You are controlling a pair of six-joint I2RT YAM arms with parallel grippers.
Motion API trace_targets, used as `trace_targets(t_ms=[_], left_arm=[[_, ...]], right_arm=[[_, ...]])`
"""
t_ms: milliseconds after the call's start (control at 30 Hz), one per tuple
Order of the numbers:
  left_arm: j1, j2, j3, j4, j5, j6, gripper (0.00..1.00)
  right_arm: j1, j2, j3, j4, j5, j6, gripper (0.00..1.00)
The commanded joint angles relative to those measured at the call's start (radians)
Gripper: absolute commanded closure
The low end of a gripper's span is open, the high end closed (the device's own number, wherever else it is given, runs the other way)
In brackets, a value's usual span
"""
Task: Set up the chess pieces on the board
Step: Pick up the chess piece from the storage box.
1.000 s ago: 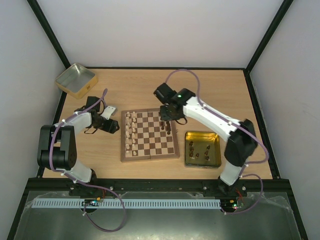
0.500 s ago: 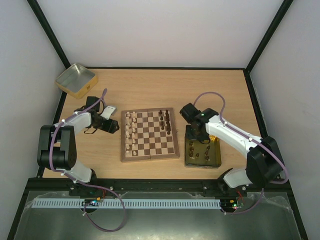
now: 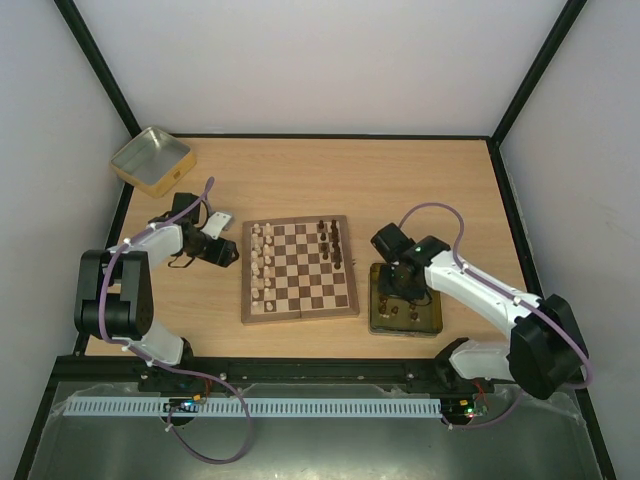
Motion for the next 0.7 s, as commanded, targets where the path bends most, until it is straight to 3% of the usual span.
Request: trace_targets(t_ms=[0,667], left_arm=[[0.004,0.011,0.002,-0.019,0.019,-0.001,0.26],[0.004,0.002,-0.002,-0.021,0.015,-0.002,0.26]], right_arm=[[-0.002,-0.028,-0.064,0.022,-0.018,0.032,0.77],[-0.003,-0.063,-0.167,0.07,-0.025,0.05,0.77]])
